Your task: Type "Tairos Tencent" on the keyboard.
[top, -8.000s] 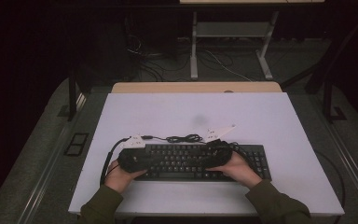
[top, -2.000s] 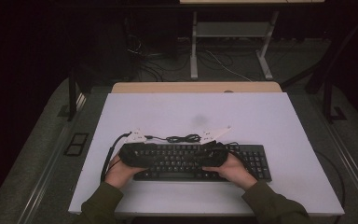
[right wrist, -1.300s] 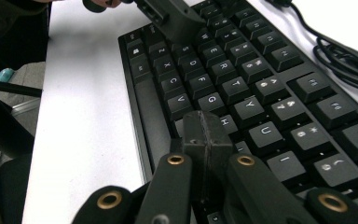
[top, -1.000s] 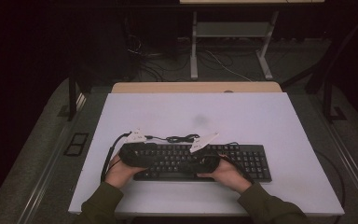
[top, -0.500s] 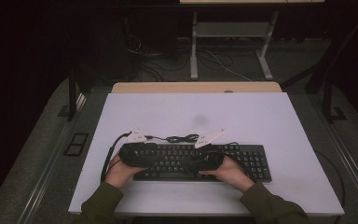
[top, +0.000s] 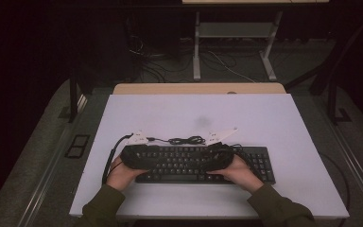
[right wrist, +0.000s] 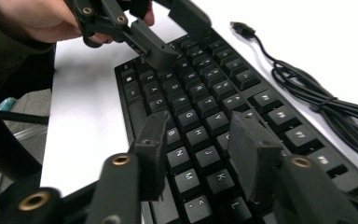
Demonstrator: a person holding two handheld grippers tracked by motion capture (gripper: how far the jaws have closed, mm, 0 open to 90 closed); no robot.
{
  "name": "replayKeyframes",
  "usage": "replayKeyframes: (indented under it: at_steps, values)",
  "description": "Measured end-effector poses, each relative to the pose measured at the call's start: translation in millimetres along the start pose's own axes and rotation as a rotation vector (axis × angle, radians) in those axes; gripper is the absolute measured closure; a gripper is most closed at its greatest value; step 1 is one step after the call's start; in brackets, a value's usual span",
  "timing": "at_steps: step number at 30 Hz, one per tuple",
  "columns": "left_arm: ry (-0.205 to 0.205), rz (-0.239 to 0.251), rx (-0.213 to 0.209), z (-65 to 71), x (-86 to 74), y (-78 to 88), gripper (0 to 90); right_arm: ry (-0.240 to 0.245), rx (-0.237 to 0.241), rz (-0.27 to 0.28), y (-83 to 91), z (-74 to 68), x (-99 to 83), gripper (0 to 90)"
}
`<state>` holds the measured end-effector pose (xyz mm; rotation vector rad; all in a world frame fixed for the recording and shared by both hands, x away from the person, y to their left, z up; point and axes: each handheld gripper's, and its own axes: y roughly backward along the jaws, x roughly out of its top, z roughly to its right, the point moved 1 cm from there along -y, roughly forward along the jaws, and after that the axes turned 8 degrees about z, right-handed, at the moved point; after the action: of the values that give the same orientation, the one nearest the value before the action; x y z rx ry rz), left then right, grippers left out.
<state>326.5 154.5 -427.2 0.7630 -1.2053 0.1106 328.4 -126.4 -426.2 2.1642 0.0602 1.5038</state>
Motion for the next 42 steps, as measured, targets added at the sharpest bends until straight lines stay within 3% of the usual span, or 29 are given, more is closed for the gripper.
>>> replayKeyframes:
  at_steps: [10,20,42]
  values:
    - [-0.013,-0.003,-0.028,2.0,1.8,0.8,63.5,-0.003,-0.023,0.016,8.3,3.6,0.7,43.6]
    - [-0.007,0.001,-0.068,6.4,5.6,-4.6,88.0,0.003,-0.038,0.018,11.1,4.1,0.6,41.0]
    - [-0.021,-0.046,-0.095,14.8,3.7,-35.8,88.9,0.011,-0.043,0.016,10.7,5.9,0.2,40.8]
